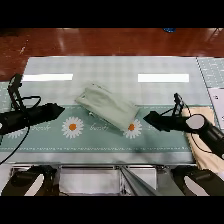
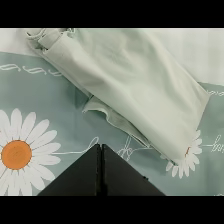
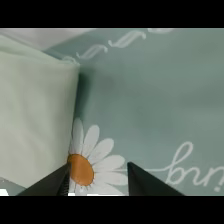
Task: Fold the shirts.
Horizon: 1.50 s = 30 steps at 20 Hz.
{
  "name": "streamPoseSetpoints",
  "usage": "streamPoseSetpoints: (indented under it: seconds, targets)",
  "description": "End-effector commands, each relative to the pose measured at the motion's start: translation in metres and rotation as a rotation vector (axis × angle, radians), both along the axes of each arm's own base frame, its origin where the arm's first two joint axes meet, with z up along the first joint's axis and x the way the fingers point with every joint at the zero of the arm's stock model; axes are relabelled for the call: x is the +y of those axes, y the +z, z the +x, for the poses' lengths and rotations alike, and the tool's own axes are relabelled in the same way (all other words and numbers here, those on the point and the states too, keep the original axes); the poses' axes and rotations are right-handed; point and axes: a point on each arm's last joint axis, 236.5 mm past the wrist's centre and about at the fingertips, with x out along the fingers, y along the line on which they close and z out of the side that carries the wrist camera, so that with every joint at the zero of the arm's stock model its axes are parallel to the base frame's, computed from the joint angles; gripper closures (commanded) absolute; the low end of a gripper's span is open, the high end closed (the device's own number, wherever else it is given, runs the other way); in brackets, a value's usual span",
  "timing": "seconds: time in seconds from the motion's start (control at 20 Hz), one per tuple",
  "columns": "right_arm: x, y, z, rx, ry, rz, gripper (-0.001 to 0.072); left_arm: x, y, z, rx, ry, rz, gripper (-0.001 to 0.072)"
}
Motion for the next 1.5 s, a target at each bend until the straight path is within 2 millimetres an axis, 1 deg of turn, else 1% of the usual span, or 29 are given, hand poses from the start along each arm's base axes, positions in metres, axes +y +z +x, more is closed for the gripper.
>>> streamPoseSetpoints:
  seconds: [0.0, 0.2, 0.35, 0.5, 0.55, 0.6, 0.65, 0.7, 0.75, 0.8, 0.95, 1.0, 1.05, 1.15, 1.2, 1.3, 1.4, 1.45]
  targets:
    - [0.017, -0.017, -0.014, 0.035, -0.064, 0.149, 0.03, 0.0, -0.007, 0.001, 0.023, -0.001, 0.002, 0.0688]
    - [0.038, -0.019, 0.0, 0.051, -0.026, 0.216, 0.03, 0.0, -0.012, 0.003, 0.044, -0.001, 0.004, 0.0688]
    - [0.063, -0.028, 0.011, 0.082, 0.027, 0.231, 0.03, 0.0, -0.013, 0.003, 0.045, -0.001, 0.005, 0.0688]
    - [0.096, -0.038, 0.021, 0.118, 0.114, 0.231, 0.03, 0.0, -0.013, 0.003, 0.045, -0.001, 0.004, 0.0687]
    - [0.1, -0.043, 0.024, 0.124, 0.161, 0.198, 0.0299, -0.001, -0.013, 0.003, 0.045, -0.002, 0.003, 0.0688]
    - [0.102, -0.043, 0.026, 0.143, 0.188, 0.187, 0.0307, -0.001, -0.013, 0.002, 0.045, -0.003, 0.004, 0.0688]
    - [0.104, -0.036, 0.034, 0.125, 0.201, 0.192, 0.0369, -0.002, -0.013, 0.002, 0.046, -0.006, 0.003, 0.0688]
    - [0.108, -0.026, 0.043, 0.095, 0.21, 0.199, 0.048, -0.003, -0.013, 0.001, 0.045, -0.012, 0.004, 0.0688]
    - [0.112, -0.017, 0.052, 0.057, 0.227, 0.201, 0.066, -0.005, -0.013, 0.0, 0.045, -0.019, 0.005, 0.0688]
    - [0.115, -0.007, 0.062, 0.01, 0.249, 0.202, 0.0694, -0.007, -0.013, 0.0, 0.044, -0.024, 0.005, 0.0688]
    - [0.121, 0.025, 0.083, -0.064, 0.306, 0.213, 0.0694, -0.008, -0.013, -0.001, 0.044, -0.032, 0.005, 0.0688]
    - [0.121, 0.04, 0.091, -0.094, 0.341, 0.214, 0.0694, -0.009, -0.013, -0.001, 0.044, -0.032, 0.005, 0.0688]
    - [0.12, 0.057, 0.099, -0.124, 0.375, 0.217, 0.0694, -0.009, -0.013, -0.001, 0.044, -0.032, 0.005, 0.0688]
    - [0.116, 0.104, 0.113, -0.184, 0.451, 0.247, 0.0694, -0.009, -0.013, -0.001, 0.044, -0.032, 0.005, 0.0688]
    - [0.11, 0.126, 0.119, -0.217, 0.486, 0.248, 0.0694, -0.009, -0.013, -0.001, 0.044, -0.032, 0.005, 0.0688]
    - [0.086, 0.17, 0.138, -0.298, 0.494, 0.203, 0.0694, -0.009, -0.013, -0.001, 0.044, -0.032, 0.005, 0.0688]
    - [0.05, 0.215, 0.158, -0.394, 0.422, 0.147, 0.0694, -0.009, -0.013, -0.001, 0.044, -0.032, 0.005, 0.0688]
    - [0.03, 0.234, 0.164, -0.426, 0.386, 0.127, 0.0694, -0.009, -0.013, -0.001, 0.044, -0.032, 0.005, 0.0688]
